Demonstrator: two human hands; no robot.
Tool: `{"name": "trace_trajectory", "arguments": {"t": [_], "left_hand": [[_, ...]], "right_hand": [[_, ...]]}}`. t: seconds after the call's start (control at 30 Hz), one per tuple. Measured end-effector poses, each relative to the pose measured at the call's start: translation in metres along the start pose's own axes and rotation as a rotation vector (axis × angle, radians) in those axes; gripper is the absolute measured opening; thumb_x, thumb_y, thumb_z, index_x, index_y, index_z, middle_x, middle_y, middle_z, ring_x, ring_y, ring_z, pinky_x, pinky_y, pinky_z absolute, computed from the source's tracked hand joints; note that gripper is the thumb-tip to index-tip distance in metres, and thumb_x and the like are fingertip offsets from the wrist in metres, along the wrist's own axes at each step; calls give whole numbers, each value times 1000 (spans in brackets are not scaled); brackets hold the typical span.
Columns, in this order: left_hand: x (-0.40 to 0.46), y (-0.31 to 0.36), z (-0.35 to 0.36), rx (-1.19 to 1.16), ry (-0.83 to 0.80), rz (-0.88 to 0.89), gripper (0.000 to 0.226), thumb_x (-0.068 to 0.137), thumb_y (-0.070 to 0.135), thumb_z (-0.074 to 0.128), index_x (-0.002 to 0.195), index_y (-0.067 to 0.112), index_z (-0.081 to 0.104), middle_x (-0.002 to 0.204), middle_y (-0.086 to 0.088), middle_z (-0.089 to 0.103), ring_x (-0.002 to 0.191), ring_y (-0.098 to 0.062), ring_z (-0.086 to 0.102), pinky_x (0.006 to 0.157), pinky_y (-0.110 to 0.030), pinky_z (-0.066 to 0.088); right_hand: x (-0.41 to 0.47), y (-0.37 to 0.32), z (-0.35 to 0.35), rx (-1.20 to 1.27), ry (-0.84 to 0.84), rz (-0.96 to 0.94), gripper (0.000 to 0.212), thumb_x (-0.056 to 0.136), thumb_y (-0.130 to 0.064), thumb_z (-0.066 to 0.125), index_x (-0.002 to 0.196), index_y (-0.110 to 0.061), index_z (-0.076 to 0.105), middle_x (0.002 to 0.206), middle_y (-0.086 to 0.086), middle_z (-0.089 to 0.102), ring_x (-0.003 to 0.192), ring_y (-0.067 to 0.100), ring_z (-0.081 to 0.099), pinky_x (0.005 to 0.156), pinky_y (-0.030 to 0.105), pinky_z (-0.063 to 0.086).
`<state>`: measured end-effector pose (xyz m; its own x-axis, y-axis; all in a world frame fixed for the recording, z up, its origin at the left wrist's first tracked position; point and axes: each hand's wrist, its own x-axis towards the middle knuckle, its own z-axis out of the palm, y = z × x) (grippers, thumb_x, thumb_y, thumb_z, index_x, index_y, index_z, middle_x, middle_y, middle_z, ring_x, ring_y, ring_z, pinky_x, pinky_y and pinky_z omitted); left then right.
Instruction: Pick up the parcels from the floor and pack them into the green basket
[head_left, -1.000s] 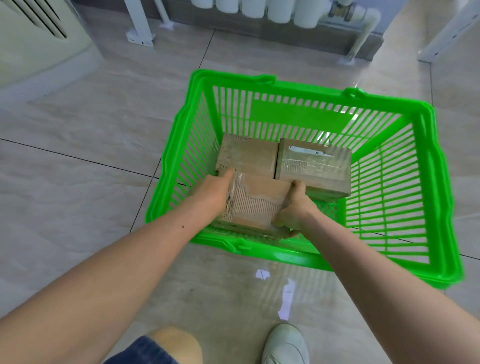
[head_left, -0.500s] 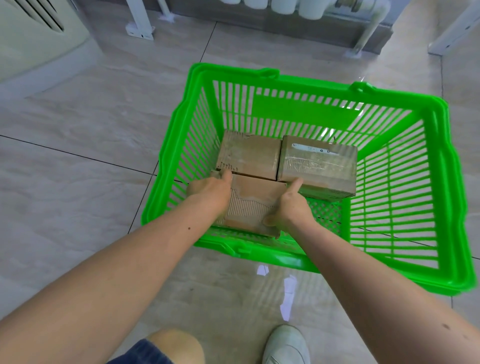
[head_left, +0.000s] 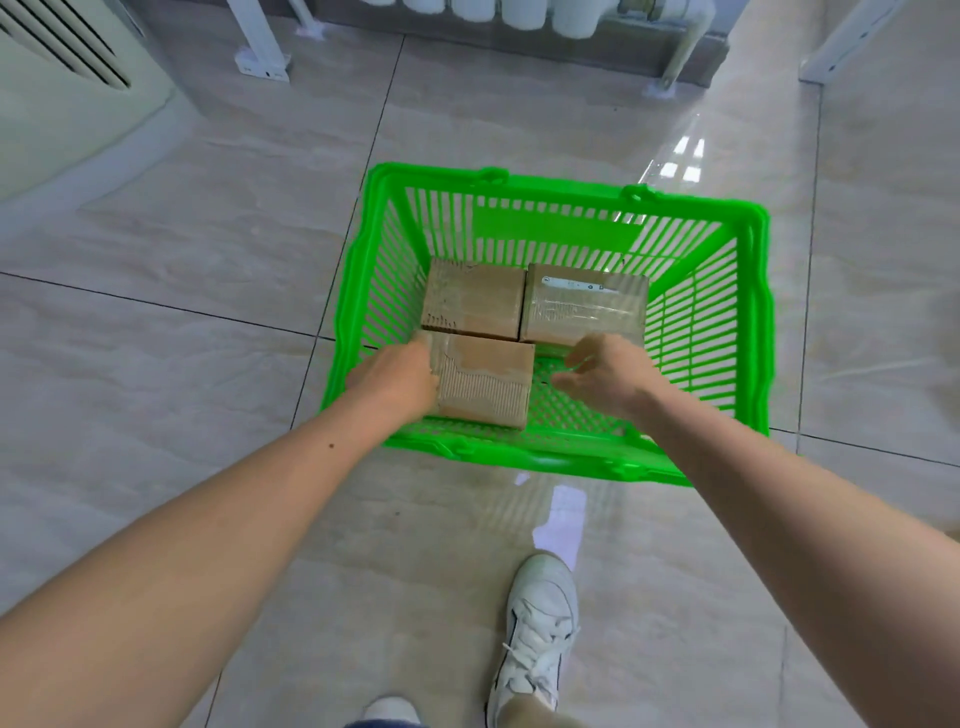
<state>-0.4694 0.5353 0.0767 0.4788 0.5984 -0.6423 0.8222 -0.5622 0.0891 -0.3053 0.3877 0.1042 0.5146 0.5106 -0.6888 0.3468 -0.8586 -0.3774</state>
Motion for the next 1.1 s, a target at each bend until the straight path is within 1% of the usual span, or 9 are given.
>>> {"name": "trace_trajectory", "arguments": {"t": [0.1, 0.23, 0.33, 0.47, 0.6, 0.7, 0.9, 1.0, 1.1], "left_hand": [[-49, 13, -36, -21, 59, -50, 30, 93, 31, 50, 118, 15, 54, 120, -15, 63, 112, -35, 60, 78, -36, 44], [-112, 45, -97, -66, 78, -30, 36, 90, 38, 55, 121, 20, 58, 125, -10, 63, 117, -32, 58, 89, -39, 47], [-160, 75, -144, -72, 110, 45, 34, 89, 39, 56, 118, 21, 61, 123, -8, 65, 117, -31, 58, 88, -37, 47], [-229, 110, -192, -26, 103, 135, 36, 87, 38, 57, 118, 19, 62, 123, -8, 64, 117, -32, 58, 89, -39, 48], [-290, 147, -222, 47, 62, 233, 30, 85, 34, 59, 111, 19, 64, 118, -7, 66, 113, -31, 60, 86, -35, 47], [-331, 183, -235, 99, 74, 315, 27, 86, 35, 59, 108, 20, 64, 116, -5, 67, 112, -28, 60, 79, -31, 42], [-410, 278, -224, 152, 32, 451, 33, 85, 36, 61, 112, 19, 64, 119, -3, 66, 113, -27, 60, 80, -30, 44], [-445, 336, -205, 143, -21, 514, 34, 84, 37, 61, 114, 20, 63, 117, -2, 66, 112, -26, 59, 86, -31, 47], [-479, 400, -178, 100, -93, 553, 38, 82, 38, 64, 115, 20, 63, 115, -5, 68, 111, -29, 60, 94, -37, 50]], "right_hand": [[-49, -3, -37, 48, 28, 3, 35, 86, -28, 72, 114, -7, 70, 117, 16, 72, 109, 30, 66, 94, 35, 52], [-121, -10, -92, 93, 74, 29, 30, 85, -27, 71, 109, -8, 72, 109, 13, 73, 106, 28, 67, 82, 28, 46], [-177, -10, -130, 180, 106, 71, 34, 83, -28, 72, 112, -10, 68, 107, 12, 75, 105, 30, 69, 91, 36, 53], [-261, -2, -170, 275, 149, 130, 43, 81, -28, 72, 120, -12, 60, 108, 13, 74, 106, 32, 68, 95, 49, 52], [-342, 16, -200, 376, 195, 176, 41, 82, -27, 72, 117, -10, 61, 104, 13, 74, 100, 30, 71, 94, 48, 54], [-398, 39, -217, 469, 233, 212, 36, 84, -22, 70, 117, -11, 60, 101, 8, 75, 90, 23, 74, 91, 42, 56], [-485, 116, -237, 594, 283, 286, 33, 84, -27, 71, 113, -16, 58, 102, 4, 72, 87, 17, 74, 92, 42, 56], [-521, 171, -247, 645, 319, 327, 35, 84, -26, 71, 114, -15, 58, 103, 3, 70, 87, 18, 74, 91, 41, 56], [-556, 237, -258, 699, 350, 375, 37, 83, -26, 71, 115, -17, 55, 104, 6, 70, 89, 20, 74, 92, 44, 56]]}}
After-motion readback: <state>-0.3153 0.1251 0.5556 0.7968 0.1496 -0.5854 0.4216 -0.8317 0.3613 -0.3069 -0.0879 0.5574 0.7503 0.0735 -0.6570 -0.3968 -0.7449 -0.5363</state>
